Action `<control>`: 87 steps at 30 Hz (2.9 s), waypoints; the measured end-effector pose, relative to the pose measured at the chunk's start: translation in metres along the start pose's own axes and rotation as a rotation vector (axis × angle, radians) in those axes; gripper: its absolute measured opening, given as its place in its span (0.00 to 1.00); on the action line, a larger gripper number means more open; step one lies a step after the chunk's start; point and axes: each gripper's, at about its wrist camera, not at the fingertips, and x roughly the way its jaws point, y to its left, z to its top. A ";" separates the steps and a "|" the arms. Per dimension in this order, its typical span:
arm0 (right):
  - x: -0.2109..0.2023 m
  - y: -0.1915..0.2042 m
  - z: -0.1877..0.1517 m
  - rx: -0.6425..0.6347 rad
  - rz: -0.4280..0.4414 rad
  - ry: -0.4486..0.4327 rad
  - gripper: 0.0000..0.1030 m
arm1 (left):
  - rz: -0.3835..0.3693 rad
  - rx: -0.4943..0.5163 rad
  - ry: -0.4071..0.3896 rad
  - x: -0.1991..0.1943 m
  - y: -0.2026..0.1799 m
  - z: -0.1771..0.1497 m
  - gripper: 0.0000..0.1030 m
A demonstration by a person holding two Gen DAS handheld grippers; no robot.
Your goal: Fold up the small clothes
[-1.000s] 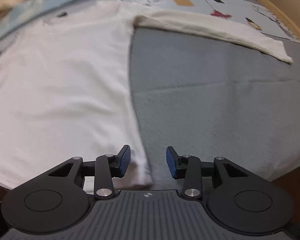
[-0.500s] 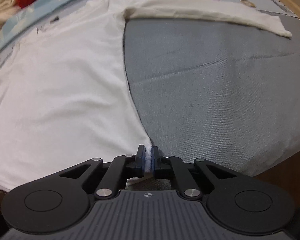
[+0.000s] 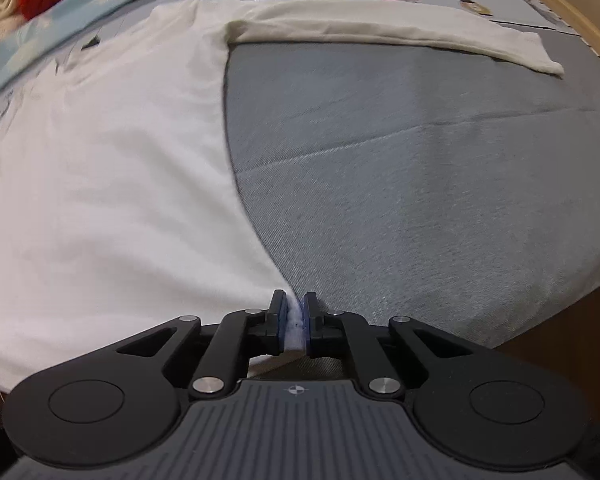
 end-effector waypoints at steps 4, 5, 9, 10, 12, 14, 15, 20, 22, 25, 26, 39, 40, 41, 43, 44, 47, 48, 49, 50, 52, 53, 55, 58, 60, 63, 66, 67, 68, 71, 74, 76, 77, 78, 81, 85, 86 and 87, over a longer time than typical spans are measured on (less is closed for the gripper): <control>0.004 0.001 -0.002 -0.011 0.013 0.022 0.11 | -0.062 0.043 0.001 0.001 -0.013 -0.003 0.09; 0.008 0.004 -0.004 -0.035 0.001 0.046 0.11 | -0.068 0.046 0.038 0.006 -0.014 -0.005 0.11; 0.009 0.011 -0.007 -0.083 -0.028 0.044 0.11 | -0.014 0.074 0.166 0.030 -0.015 -0.014 0.17; 0.008 0.010 -0.007 -0.074 -0.029 0.041 0.12 | -0.009 0.091 0.140 0.025 -0.017 -0.012 0.18; 0.003 0.007 -0.005 -0.049 -0.027 0.014 0.13 | -0.027 0.102 0.077 0.015 -0.019 -0.009 0.19; -0.001 0.005 -0.003 -0.042 -0.019 -0.009 0.13 | -0.057 0.091 0.065 0.013 -0.020 -0.008 0.24; 0.001 0.004 -0.004 -0.045 -0.020 0.010 0.13 | -0.055 0.090 0.088 0.016 -0.019 -0.010 0.27; 0.008 0.014 -0.009 -0.116 -0.055 0.045 0.12 | -0.019 0.110 0.132 0.025 -0.023 -0.013 0.32; 0.003 0.014 -0.009 -0.100 -0.050 0.022 0.12 | -0.043 0.113 0.086 0.018 -0.025 -0.011 0.36; -0.009 0.016 -0.006 -0.106 -0.050 -0.059 0.13 | -0.074 0.120 0.063 0.016 -0.029 -0.006 0.49; -0.012 0.016 -0.006 -0.110 -0.046 -0.079 0.16 | -0.086 0.121 0.069 0.016 -0.031 -0.006 0.49; -0.021 0.019 0.000 -0.132 -0.071 -0.085 0.34 | -0.085 0.150 0.069 0.017 -0.037 -0.011 0.66; -0.028 0.020 0.004 -0.131 -0.071 -0.126 0.34 | -0.089 0.142 0.044 0.013 -0.037 -0.009 0.66; -0.038 0.020 0.010 -0.130 -0.067 -0.171 0.35 | -0.092 0.135 0.021 0.010 -0.037 -0.007 0.67; -0.061 0.019 0.022 -0.129 -0.046 -0.259 0.35 | -0.097 0.126 -0.022 0.004 -0.038 -0.002 0.68; -0.074 0.018 0.028 -0.132 -0.027 -0.305 0.38 | -0.094 0.125 -0.048 0.001 -0.039 -0.001 0.69; -0.109 0.015 0.046 -0.160 0.025 -0.465 0.49 | -0.068 0.137 -0.128 -0.010 -0.046 0.002 0.76; -0.121 0.013 0.049 -0.174 0.049 -0.531 0.53 | -0.054 0.145 -0.162 -0.013 -0.048 0.003 0.77; -0.130 0.013 0.050 -0.189 0.063 -0.584 0.56 | -0.039 0.152 -0.185 -0.016 -0.050 0.004 0.78; -0.138 0.012 0.051 -0.204 0.068 -0.640 0.61 | -0.028 0.152 -0.203 -0.019 -0.052 0.004 0.80; -0.145 0.005 0.051 -0.191 0.068 -0.707 0.64 | -0.032 0.141 -0.227 -0.025 -0.055 0.005 0.81; -0.148 0.000 0.050 -0.151 0.073 -0.712 0.64 | -0.024 0.131 -0.234 -0.026 -0.056 0.006 0.81; -0.146 -0.009 0.055 -0.032 0.109 -0.705 0.64 | -0.006 0.113 -0.241 -0.029 -0.058 0.008 0.81; -0.138 -0.012 0.060 0.039 0.120 -0.697 0.64 | 0.018 0.077 -0.247 -0.034 -0.055 0.014 0.81; -0.135 -0.008 0.061 0.026 0.121 -0.690 0.64 | 0.030 0.027 -0.263 -0.042 -0.051 0.022 0.81; -0.132 0.001 0.061 -0.016 0.122 -0.697 0.64 | 0.064 -0.037 -0.261 -0.050 -0.045 0.032 0.81; -0.134 0.003 0.056 -0.020 0.139 -0.701 0.64 | 0.058 -0.129 -0.239 -0.058 -0.039 0.043 0.81; -0.136 0.003 0.054 -0.013 0.150 -0.702 0.64 | 0.043 -0.143 -0.251 -0.060 -0.038 0.043 0.81; -0.137 0.002 0.055 -0.006 0.160 -0.706 0.64 | 0.038 -0.141 -0.260 -0.058 -0.039 0.043 0.81; -0.135 0.002 0.059 0.009 0.162 -0.702 0.63 | 0.019 -0.088 -0.281 -0.045 -0.046 0.036 0.69; -0.130 0.004 0.064 0.019 0.168 -0.684 0.61 | 0.005 -0.044 -0.224 -0.028 -0.054 0.040 0.35; -0.125 0.006 0.068 0.019 0.163 -0.672 0.57 | -0.035 -0.054 -0.249 -0.030 -0.051 0.047 0.35; -0.124 0.007 0.069 0.018 0.160 -0.670 0.54 | -0.042 -0.061 -0.257 -0.032 -0.049 0.052 0.34; -0.122 0.008 0.070 0.018 0.153 -0.666 0.51 | -0.053 -0.074 -0.261 -0.033 -0.046 0.059 0.34; -0.115 0.011 0.075 0.019 0.139 -0.645 0.36 | -0.062 -0.126 -0.294 -0.035 -0.028 0.091 0.34; -0.107 0.016 0.079 0.028 0.137 -0.615 0.30 | -0.040 -0.200 -0.322 -0.017 0.011 0.146 0.35; -0.106 0.018 0.079 0.027 0.135 -0.611 0.29 | -0.026 -0.220 -0.331 -0.009 0.026 0.158 0.35; -0.105 0.021 0.079 0.021 0.135 -0.608 0.30 | -0.005 -0.239 -0.337 0.001 0.041 0.167 0.35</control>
